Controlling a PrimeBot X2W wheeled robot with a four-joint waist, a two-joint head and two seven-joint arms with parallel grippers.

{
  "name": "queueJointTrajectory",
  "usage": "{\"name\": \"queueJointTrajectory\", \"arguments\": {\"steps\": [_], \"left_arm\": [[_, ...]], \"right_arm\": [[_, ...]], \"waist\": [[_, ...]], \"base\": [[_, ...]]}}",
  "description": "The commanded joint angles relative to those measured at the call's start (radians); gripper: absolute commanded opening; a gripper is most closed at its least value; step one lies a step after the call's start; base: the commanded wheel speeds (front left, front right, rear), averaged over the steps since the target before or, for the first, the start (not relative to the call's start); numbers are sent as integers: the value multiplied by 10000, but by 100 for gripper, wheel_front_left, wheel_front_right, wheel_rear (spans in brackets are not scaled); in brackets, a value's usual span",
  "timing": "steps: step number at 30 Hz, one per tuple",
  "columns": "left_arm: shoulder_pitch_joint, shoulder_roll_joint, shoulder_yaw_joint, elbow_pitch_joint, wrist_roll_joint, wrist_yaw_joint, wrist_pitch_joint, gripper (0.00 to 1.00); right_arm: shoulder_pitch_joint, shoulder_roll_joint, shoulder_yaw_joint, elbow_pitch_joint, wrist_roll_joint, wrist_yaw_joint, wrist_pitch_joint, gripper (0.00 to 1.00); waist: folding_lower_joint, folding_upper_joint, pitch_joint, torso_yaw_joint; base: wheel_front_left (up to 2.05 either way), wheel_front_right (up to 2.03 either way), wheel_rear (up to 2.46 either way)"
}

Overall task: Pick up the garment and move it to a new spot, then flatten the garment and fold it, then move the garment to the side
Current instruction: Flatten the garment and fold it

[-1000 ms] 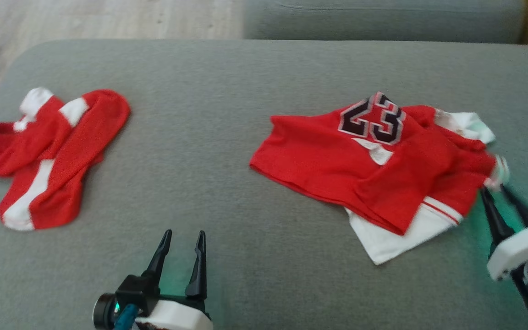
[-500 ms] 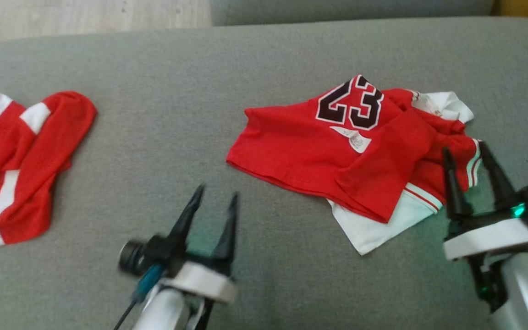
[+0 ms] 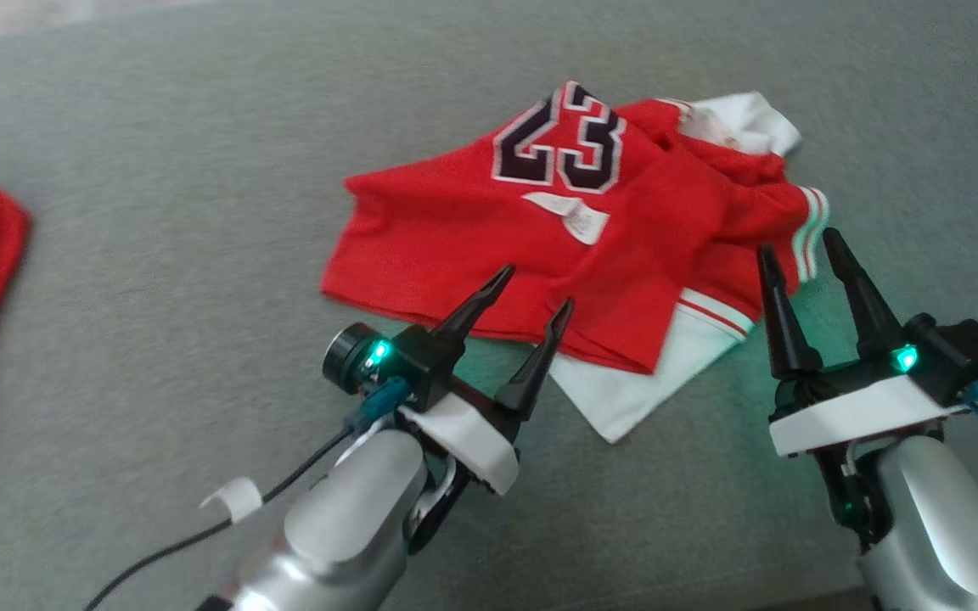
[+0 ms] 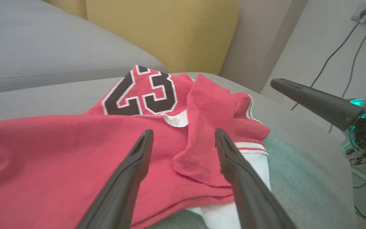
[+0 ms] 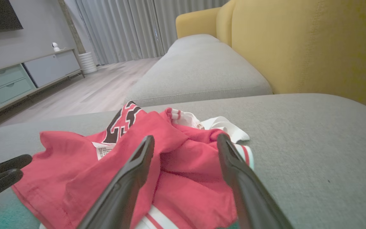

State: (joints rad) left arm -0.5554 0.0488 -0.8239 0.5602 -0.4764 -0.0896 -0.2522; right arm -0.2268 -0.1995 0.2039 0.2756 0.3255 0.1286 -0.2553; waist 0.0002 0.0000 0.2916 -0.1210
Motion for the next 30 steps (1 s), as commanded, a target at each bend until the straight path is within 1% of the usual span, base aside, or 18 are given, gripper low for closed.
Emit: {"name": "queueJointTrajectory", "arguments": {"steps": [1,7,10,15,16,17,18,19,21,24,27,30], "left_arm": [[-390,14,69,-126,-143,-60,-95,100],[-956,14,-608,612,-1100,99,-95,100],[-1170,14,-979,829,-1330,228,-95,100],[-1343,14,-1286,985,-1497,476,-95,100],[-1361,14,-1359,1039,-1499,521,-95,78],[-1378,14,-1449,1103,-1513,547,-95,41],[-1403,14,-1520,1135,-1536,563,-95,11],[-1436,14,-1593,1166,-1535,583,-95,0],[-1527,14,-1614,1029,-1513,609,-95,0],[-1735,14,-1060,74,-1179,822,-95,0],[-2001,14,-83,-1228,-545,1000,-95,0],[-2592,106,1329,-1946,305,1102,-95,0]], "right_arm": [[-143,25,223,-274,22,21,-64,100],[-225,110,352,-198,52,21,-64,100],[-274,142,394,-160,69,21,-64,100],[-289,165,353,-124,65,21,-64,100],[-285,169,349,-113,58,21,-64,100],[-283,172,350,-102,53,21,-64,100],[-286,176,352,-92,54,21,-64,100],[-298,179,357,-88,57,21,-64,100],[-308,182,317,-87,55,21,-64,100],[-261,179,146,-112,57,21,-64,100],[-107,168,-97,-101,93,21,-64,100],[22,206,-148,-62,115,21,-64,100]], "waist": [[-2,0,357,-434],[-2,0,606,-884],[-2,0,650,-981],[-2,0,651,-986],[-2,0,643,-969],[-2,0,639,-952],[-2,0,640,-934],[-2,0,640,-910],[-2,0,615,-819],[-2,0,549,-562],[-2,0,345,-119],[-2,0,144,268]], "base": [[0,0,0],[0,0,0],[0,0,0],[0,0,0],[0,0,0],[0,0,0],[0,0,0],[0,0,0],[0,0,0],[0,0,0],[0,0,0],[0,0,0]]}}
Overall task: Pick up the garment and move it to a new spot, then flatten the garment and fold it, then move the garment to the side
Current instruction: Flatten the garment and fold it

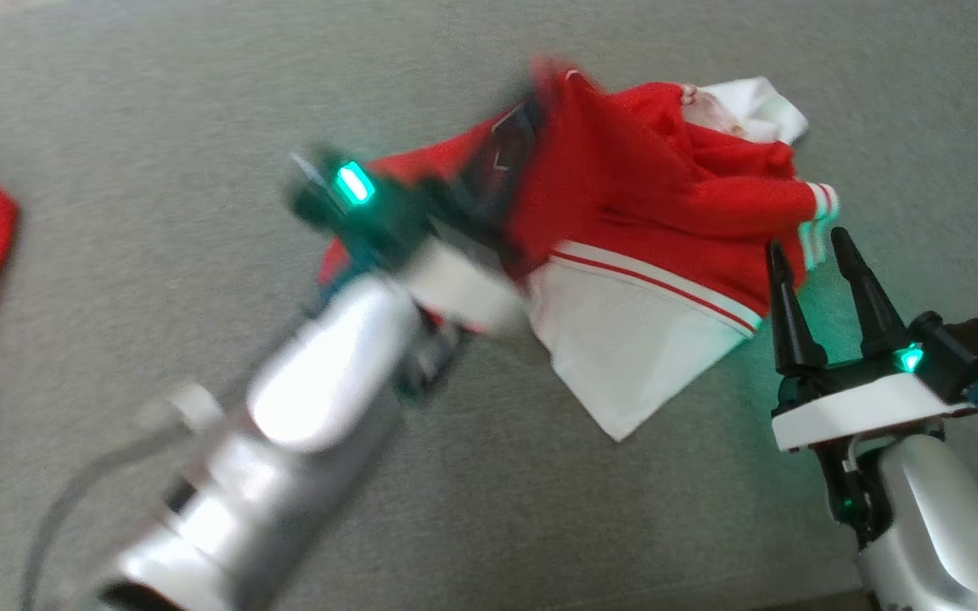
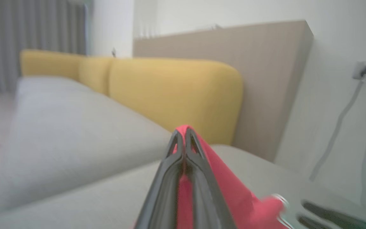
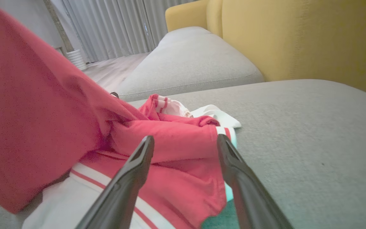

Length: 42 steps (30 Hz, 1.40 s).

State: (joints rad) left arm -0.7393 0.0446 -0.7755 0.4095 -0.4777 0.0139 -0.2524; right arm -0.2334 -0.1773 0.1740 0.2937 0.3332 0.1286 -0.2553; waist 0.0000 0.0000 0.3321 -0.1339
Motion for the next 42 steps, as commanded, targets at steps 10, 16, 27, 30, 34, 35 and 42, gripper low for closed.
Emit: {"name": "queueJointTrajectory", "arguments": {"steps": [10,16,27,30,34,35,42], "left_arm": [[-3665,2660,2856,2008,1537,-522,-93,0],[-4795,3502,3183,3575,1964,-390,-93,40],[-3432,2868,4022,2893,2032,363,-93,100],[-1700,1858,4055,2457,1749,-165,-93,100],[-205,1241,4012,2345,1730,-506,-93,100],[129,1143,3940,2412,1773,-620,-93,100],[1198,757,3848,2783,2047,-1041,-93,100]], "right_arm": [[-337,352,983,-124,147,21,-64,100],[-776,486,1506,-68,274,21,-64,100],[-739,388,1404,87,319,21,-65,100],[-632,348,1358,154,297,21,-65,100],[-546,337,1378,214,307,21,-65,100],[-531,333,1384,219,312,21,-65,100],[-490,265,1407,193,361,21,-65,100]], "waist": [[0,0,112,373],[0,0,742,-19],[0,0,651,467],[0,0,315,796],[0,0,98,884],[0,0,74,887],[0,0,119,720]], "base": [[0,0,0],[0,0,0],[0,0,0],[0,0,0],[0,0,0],[0,0,0],[0,0,0]]}}
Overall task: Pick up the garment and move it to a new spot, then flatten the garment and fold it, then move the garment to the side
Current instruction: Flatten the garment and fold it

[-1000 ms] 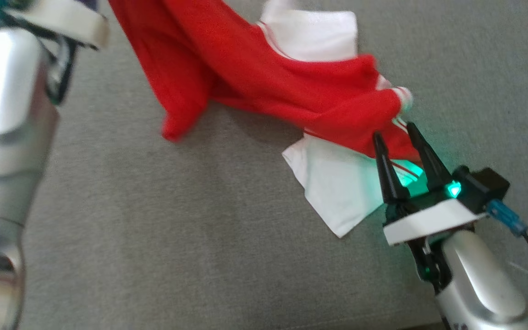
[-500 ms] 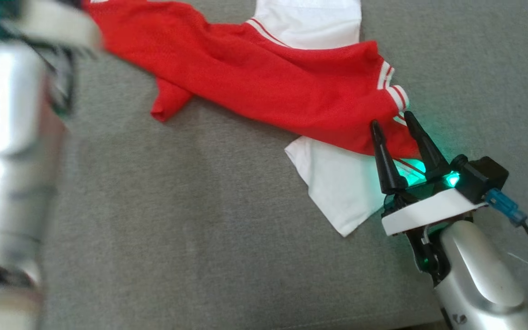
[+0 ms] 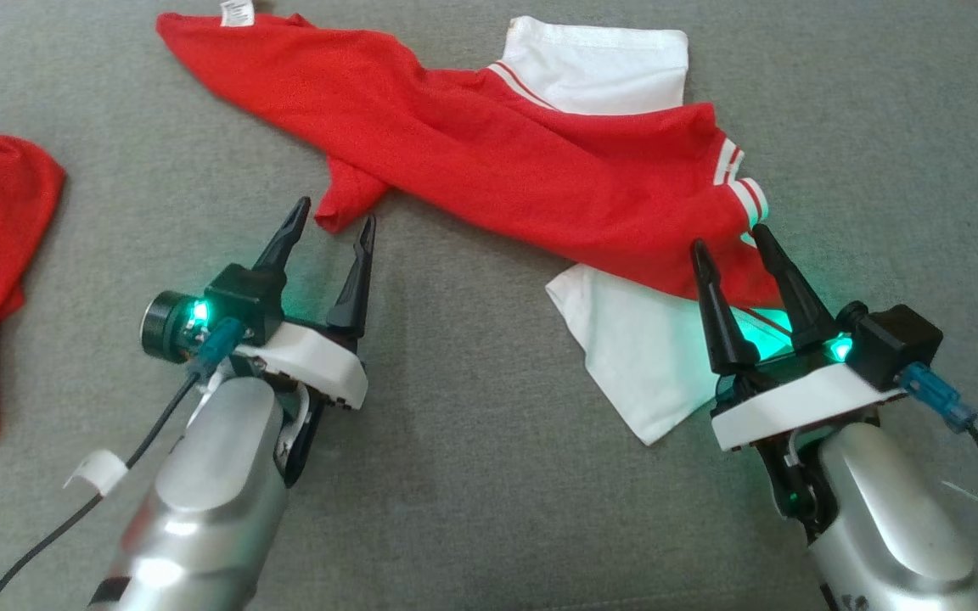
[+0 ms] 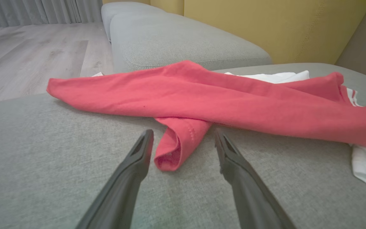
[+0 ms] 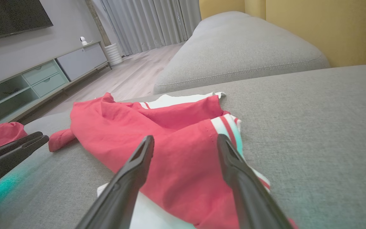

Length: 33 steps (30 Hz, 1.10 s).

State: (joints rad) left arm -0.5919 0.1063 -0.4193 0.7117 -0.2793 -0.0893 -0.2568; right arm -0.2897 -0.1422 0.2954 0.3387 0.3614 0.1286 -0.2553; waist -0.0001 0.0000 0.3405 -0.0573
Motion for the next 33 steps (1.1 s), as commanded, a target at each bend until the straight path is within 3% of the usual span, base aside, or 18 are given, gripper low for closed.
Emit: {"name": "queueJointTrajectory", "arguments": {"steps": [1,19,21,22,27,33], "left_arm": [[-242,124,311,-176,113,-25,-49,100],[-943,283,1058,1296,784,327,-49,100],[-1014,263,1113,1382,807,331,-49,24],[-1038,251,1149,1373,819,341,-49,0],[-1016,116,1357,1240,767,292,-49,0],[-516,-167,1715,105,674,138,-49,0]], "right_arm": [[74,-82,202,-259,83,21,-65,100],[-36,47,146,-300,138,21,-65,100],[-49,59,158,-304,133,21,-65,100],[-51,66,161,-302,133,21,-65,100],[-41,77,170,-248,124,21,-65,100],[95,-8,107,-101,114,21,-65,100]], "waist": [[1,0,61,-99],[1,0,460,-725],[1,0,486,-741],[1,0,491,-742],[1,0,440,-663],[1,0,7,-201]], "base": [[0,0,0],[0,0,0],[0,0,0],[0,0,0],[0,0,0],[0,0,0]]}}
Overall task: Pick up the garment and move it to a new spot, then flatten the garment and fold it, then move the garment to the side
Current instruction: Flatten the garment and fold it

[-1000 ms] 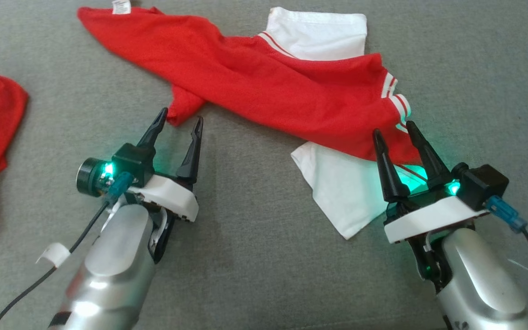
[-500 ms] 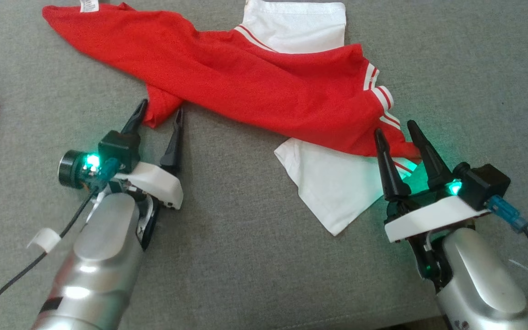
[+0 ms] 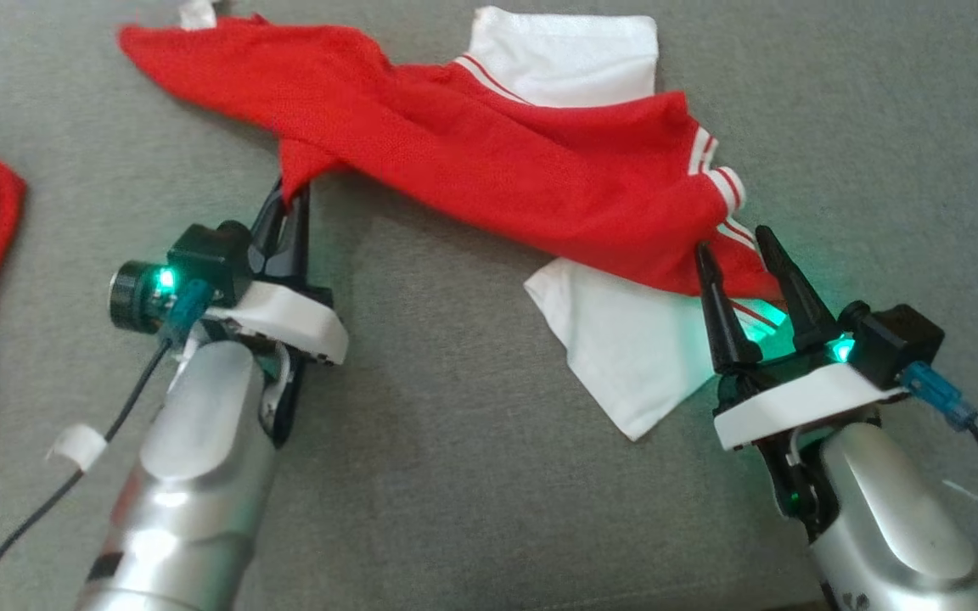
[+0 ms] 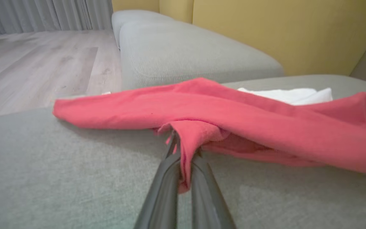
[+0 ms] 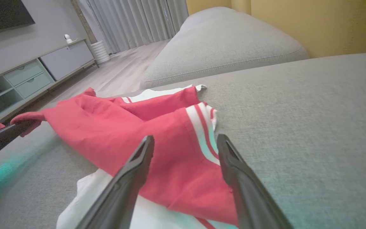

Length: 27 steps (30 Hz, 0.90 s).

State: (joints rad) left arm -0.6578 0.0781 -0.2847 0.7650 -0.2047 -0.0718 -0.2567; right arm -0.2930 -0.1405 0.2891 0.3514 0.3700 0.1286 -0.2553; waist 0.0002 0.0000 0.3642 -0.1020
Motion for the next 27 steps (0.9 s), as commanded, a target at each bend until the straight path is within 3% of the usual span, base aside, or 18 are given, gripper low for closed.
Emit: {"name": "queueJointTrajectory", "arguments": {"steps": [1,13,23,24,25,26,27], "left_arm": [[285,54,426,-682,-93,-69,-51,0],[2479,-271,508,-2587,-630,-362,-51,0],[4100,-277,494,-2443,-1655,207,-51,0],[4173,-277,535,-2302,-1566,269,-51,6],[4204,-277,676,-2316,-1487,361,-51,64],[4243,-276,834,-2366,-1366,485,-51,100],[4262,-266,1026,-2509,-1205,631,-51,100]], "right_arm": [[178,-42,182,-184,30,21,-65,100],[795,118,375,396,111,21,-65,100],[1220,310,419,717,206,21,-65,100],[1257,326,415,728,211,21,-65,100],[1288,341,402,733,212,21,-65,100],[1317,356,376,727,200,21,-65,100],[1347,372,333,706,181,21,-65,100]], "waist": [[-2,0,-328,359],[-2,0,-1792,1785],[-2,0,-2548,1871],[-2,0,-2585,1853],[-2,0,-2619,1838],[-2,0,-2650,1821],[-2,0,-2675,1809]], "base": [[0,0,0],[0,0,0],[0,0,0],[0,0,0],[0,0,0],[0,0,0],[0,0,0]]}}
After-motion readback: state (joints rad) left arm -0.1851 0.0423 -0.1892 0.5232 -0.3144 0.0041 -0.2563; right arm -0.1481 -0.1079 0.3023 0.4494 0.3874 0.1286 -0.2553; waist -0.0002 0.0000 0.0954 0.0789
